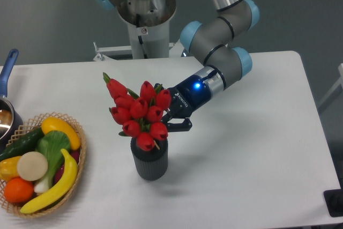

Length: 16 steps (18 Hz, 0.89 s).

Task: Insert the flowers into the vase
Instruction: 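Lower the tulip stems into the vase opening, then open the gripper to release the tulips in the vase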

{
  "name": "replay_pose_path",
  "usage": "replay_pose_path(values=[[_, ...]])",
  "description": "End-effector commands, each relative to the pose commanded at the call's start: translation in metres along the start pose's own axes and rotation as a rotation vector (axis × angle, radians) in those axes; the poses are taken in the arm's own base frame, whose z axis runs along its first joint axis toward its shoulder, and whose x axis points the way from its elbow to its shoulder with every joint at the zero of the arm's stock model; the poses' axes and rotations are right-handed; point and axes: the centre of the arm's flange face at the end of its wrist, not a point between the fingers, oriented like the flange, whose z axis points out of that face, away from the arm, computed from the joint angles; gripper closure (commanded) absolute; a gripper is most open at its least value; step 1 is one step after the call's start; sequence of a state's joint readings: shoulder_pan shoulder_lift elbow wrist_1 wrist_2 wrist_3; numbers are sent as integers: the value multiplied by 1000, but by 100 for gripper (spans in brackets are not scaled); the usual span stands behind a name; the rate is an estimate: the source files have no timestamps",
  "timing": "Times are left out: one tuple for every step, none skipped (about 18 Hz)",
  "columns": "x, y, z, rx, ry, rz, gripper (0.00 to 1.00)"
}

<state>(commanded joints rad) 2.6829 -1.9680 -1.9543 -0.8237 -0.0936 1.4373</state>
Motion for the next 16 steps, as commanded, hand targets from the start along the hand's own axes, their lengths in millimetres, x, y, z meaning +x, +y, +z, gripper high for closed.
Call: replay_pose_path(values=[[-1,3,0,0,-1,-2,74],[-2,7,-1,0,-1,2,74],[-3,9,-1,0,-2,8,74],[-4,11,-1,-1,-2,8,74],[-4,14,-1,-1,-3,2,74],[-3,16,-2,-3,-3,-1,74],[-2,20,-2,-6,-4,-6,74],[-2,22,-2,-15,-5,-9,74],[-2,23,-2,-30,-7,-9,74],[-2,24,-2,-35,-7,-11,74],[-2,25,-1,-35,-6,-12,74],[-2,26,-1,-36,-6,-14,74],[-2,28,-2,-38,-7,-17,74],[-3,29,-2,-38,-7,-18,74],[-3,29,-2,-38,-7,-18,74],[-4,30,-2,-38,-7,-21,74]])
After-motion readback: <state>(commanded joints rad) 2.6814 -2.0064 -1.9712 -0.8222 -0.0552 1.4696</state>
